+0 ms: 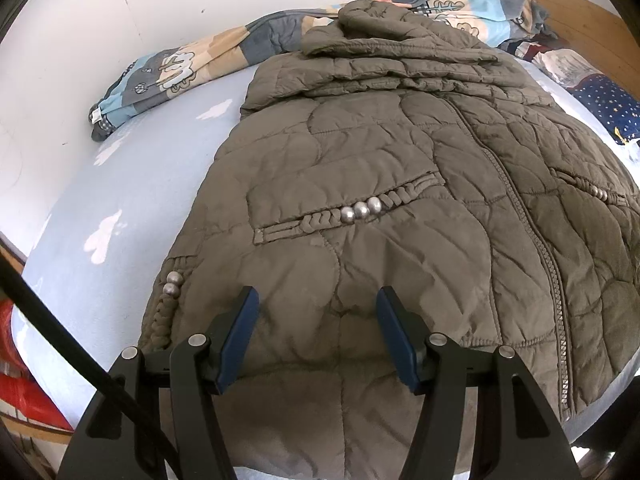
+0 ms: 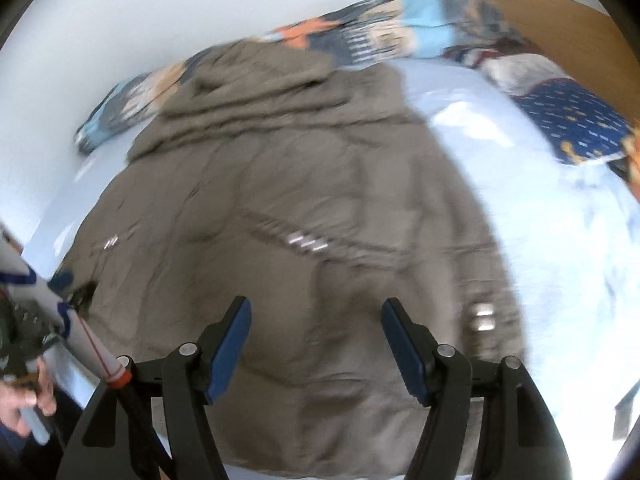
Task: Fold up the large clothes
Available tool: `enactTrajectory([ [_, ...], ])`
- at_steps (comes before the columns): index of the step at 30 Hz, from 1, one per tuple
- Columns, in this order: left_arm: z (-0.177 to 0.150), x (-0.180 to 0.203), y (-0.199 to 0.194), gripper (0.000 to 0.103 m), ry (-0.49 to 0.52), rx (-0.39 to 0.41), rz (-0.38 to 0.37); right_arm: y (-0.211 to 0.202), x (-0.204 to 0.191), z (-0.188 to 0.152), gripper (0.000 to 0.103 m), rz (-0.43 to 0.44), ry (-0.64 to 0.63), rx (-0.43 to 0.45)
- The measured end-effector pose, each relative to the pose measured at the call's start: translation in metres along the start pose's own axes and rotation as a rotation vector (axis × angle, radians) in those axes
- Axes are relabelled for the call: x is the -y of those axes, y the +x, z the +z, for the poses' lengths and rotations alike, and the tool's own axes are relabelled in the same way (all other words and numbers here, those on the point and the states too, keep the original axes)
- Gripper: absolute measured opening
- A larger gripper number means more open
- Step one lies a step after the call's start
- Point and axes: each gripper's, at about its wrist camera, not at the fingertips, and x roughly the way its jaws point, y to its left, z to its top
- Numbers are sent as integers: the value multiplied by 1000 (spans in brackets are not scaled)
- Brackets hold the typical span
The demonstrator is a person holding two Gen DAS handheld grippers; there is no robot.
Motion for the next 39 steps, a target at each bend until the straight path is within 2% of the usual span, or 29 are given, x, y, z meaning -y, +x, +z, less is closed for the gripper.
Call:
enactTrajectory([
  [5, -2, -3, -3, 60, -11, -1, -3, -20, 53, -4, 73, -75, 184, 55],
  [8, -3, -4, -4, 60, -15, 1, -5, -24, 83, -9, 73, -114, 292, 49],
  [11, -2, -4, -5, 60, -17, 0, -7, -19, 102, -15, 73, -108, 368, 24],
  [15, 0, -8, -7, 60, -25, -1, -18, -14, 108, -24, 73, -96, 392, -18],
  [17, 3, -19, -13, 60, -60, 2, -48, -10, 108, -26, 73, -78, 405, -31],
  [23, 3, -77, -34, 64, -262, 16, -134, -8, 117, -36, 73, -8, 461, -48],
  [27, -19, -135, -47, 71, -460, -1, -139, -4, 127, -44, 73, 23, 514, -66],
  [29, -31, -158, -47, 71, -545, -18, -153, -5, 130, -47, 73, 41, 533, -66],
  [32, -55, -193, -36, 71, -726, -82, -238, -6, 131, -50, 73, 63, 555, -71],
  [35, -78, -209, -22, 71, -868, -141, -332, -7, 130, -58, 73, 114, 583, -81],
  [39, -94, -206, -11, 71, -928, -198, -394, -6, 121, -71, 73, 162, 595, -102],
])
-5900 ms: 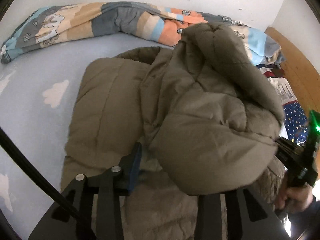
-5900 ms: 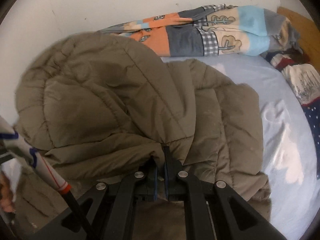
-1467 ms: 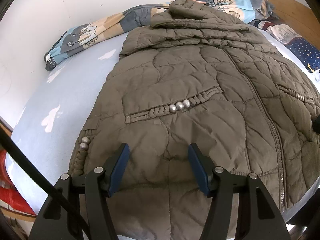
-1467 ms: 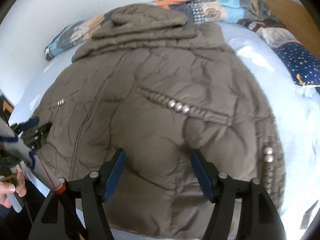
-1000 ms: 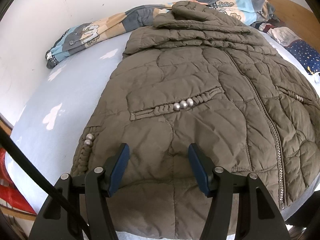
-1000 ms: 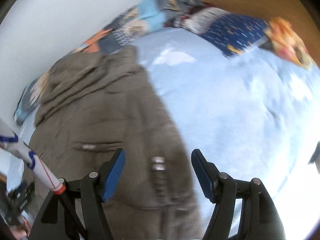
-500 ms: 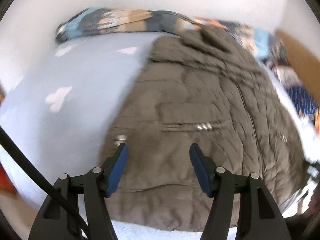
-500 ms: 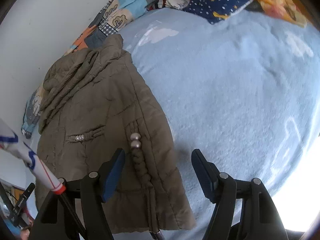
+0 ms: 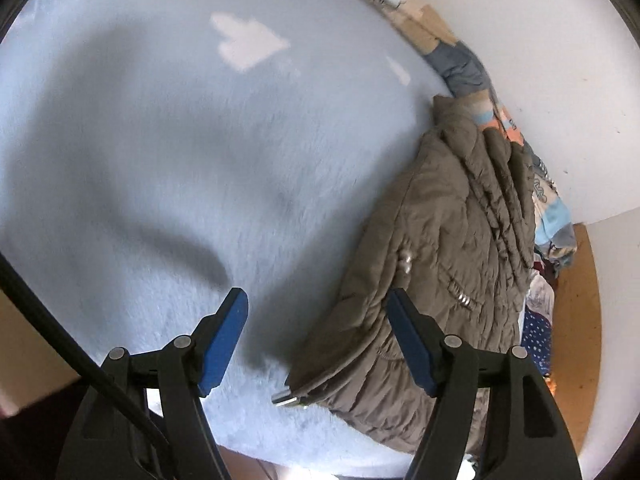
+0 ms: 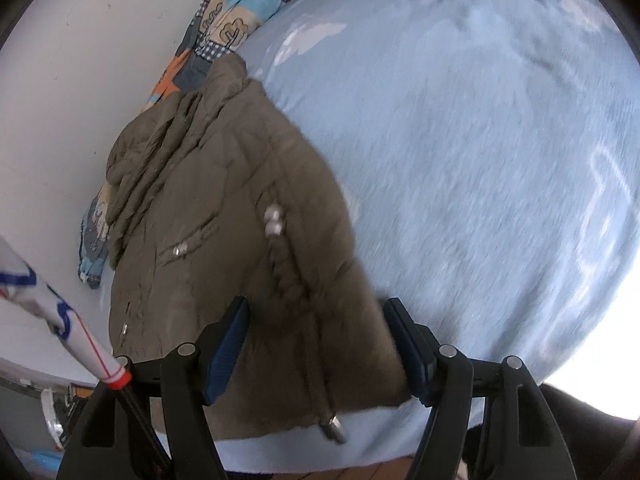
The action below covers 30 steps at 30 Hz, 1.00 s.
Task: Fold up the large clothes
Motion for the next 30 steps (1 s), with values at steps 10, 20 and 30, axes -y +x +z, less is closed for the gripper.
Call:
enactTrajectory([
  [10, -34, 26, 27, 71, 102, -109, -40, 12, -14, -18, 75, 33, -32, -36],
  [20, -57, 59, 33, 59, 282, -18, 69, 18, -25, -22, 43, -18, -63, 0],
  [30, -63, 63, 36, 61, 352, 56, 143, 23, -16, -20, 46, 13, -18, 2],
])
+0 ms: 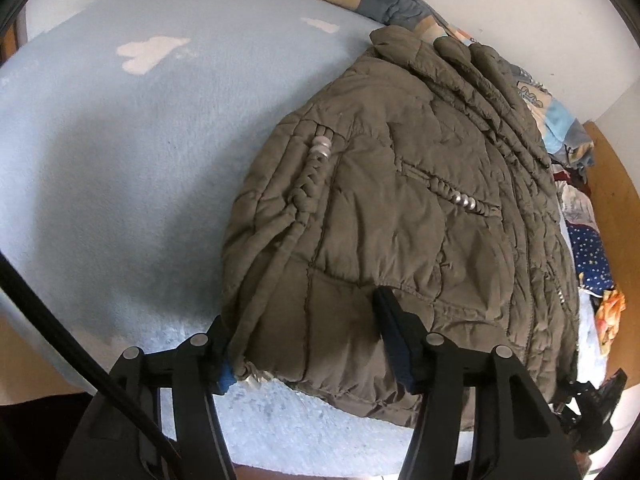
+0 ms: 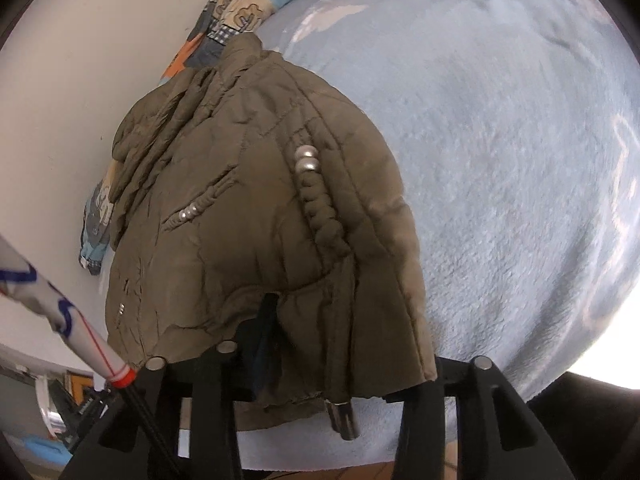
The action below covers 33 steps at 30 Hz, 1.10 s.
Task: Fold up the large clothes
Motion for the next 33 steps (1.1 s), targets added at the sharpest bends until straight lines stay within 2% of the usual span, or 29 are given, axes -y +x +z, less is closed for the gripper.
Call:
enactTrajectory([
  [3, -2, 4, 3, 68, 19, 17, 8, 0, 0, -2, 48, 2, -8, 15],
  [9, -5, 19, 7, 76, 123, 34, 89, -3, 2, -5, 46, 10, -12, 27],
  [15, -2, 20, 9, 79, 132, 18, 94, -7, 7, -7, 45, 26, 13, 44],
  [19, -1, 24, 8, 79, 151, 20, 116, -6, 11, -3, 45, 47, 40, 17],
  [22, 0, 32, 9, 68, 172, 33, 118, -6, 8, -2, 39, 40, 34, 12],
  [24, -1, 35, 5, 52, 191, 46, 110, -12, 1, -2, 22, 38, 0, 40],
  [25, -1, 38, 2, 49, 206, 58, 111, -15, -4, -2, 20, 33, -28, 54],
  [27, -2, 40, -3, 35, 226, 79, 104, -19, -14, -3, 16, 25, -71, 82],
  [30, -1, 44, -13, 27, 249, 117, 89, -29, -24, -2, 13, 49, -115, 120],
  [33, 0, 51, -27, 23, 278, 174, 72, -42, -30, -1, 12, 85, -138, 156],
])
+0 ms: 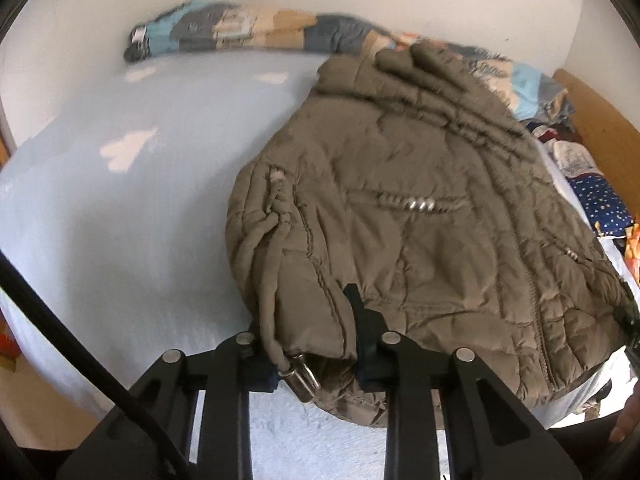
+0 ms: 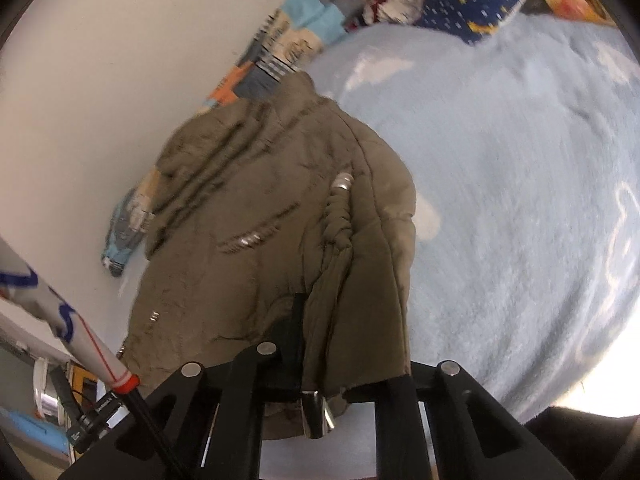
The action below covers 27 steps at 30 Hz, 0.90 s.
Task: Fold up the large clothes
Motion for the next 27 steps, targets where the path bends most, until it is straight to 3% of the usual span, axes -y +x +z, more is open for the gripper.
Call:
enactTrajectory([
  [5, 6, 10, -22, 21, 59, 86, 1, -25, -17, 6, 11, 44, -54, 73],
  [12, 9, -3, -54, 21, 23, 126, -45, -54, -30, 6, 11, 105, -77, 94],
  [15, 20, -2, -59, 21, 44, 142, -32, -66, -36, 8, 10, 131, -95, 100],
  [19, 50, 1, -68, 21, 43, 162, -48, -73, -45, 27, 10, 179, -80, 109],
  [27, 147, 14, -81, 22, 23, 234, -80, -81, -90, 98, 11, 257, -97, 188],
])
